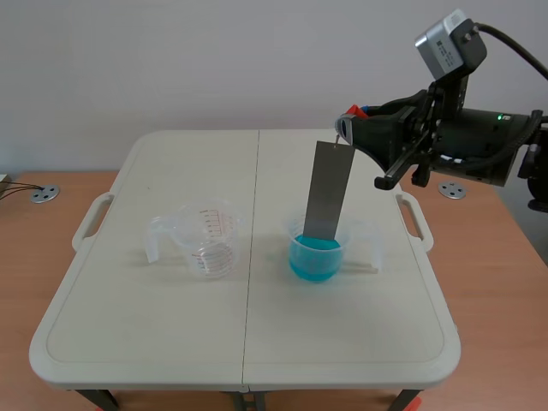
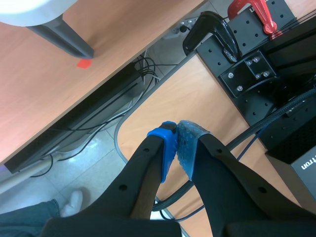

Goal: Hold the metal plate by the orange handle, dip it into the blue solution, take it out and point at it, then put the plate back in the beaker on the left.
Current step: 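Lower the plate into the blue solution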

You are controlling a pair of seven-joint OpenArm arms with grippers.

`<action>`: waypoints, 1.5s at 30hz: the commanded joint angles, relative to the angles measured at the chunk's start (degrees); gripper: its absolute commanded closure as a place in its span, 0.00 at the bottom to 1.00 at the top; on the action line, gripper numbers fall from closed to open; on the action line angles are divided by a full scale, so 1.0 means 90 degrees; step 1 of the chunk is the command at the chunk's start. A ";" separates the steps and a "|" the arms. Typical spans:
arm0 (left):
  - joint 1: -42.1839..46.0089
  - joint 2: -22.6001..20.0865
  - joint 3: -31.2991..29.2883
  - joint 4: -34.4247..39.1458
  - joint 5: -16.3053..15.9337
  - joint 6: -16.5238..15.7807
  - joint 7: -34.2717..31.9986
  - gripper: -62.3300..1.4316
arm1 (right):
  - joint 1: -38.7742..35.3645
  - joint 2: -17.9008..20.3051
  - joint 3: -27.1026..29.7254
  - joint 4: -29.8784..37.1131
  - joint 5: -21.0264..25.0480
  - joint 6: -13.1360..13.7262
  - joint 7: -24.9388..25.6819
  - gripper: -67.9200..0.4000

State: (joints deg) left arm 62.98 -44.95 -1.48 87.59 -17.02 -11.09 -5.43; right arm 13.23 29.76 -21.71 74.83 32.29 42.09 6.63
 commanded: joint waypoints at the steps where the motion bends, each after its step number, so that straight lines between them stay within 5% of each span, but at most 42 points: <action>1: 0.0017 0.0017 0.0019 0.0049 -0.0041 -0.0024 -0.0066 0.93 | 0.0022 -0.0029 0.0029 0.0017 0.0015 0.0070 0.0141 0.97; 36: 0.0017 0.0017 0.0024 0.0049 -0.0036 -0.0019 -0.0066 0.93 | -0.0134 -0.0721 0.0029 -0.0549 -0.2164 0.0070 0.0568 0.97; 45: 0.0002 0.0017 0.0024 0.0049 -0.0039 -0.0022 -0.0066 0.93 | -0.0153 -0.0731 0.0029 -0.0549 -0.2244 0.0070 0.0573 0.97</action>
State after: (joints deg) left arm 62.98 -44.95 -1.48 87.59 -17.02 -11.09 -5.43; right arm 11.55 22.55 -21.74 69.65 12.45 41.85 12.19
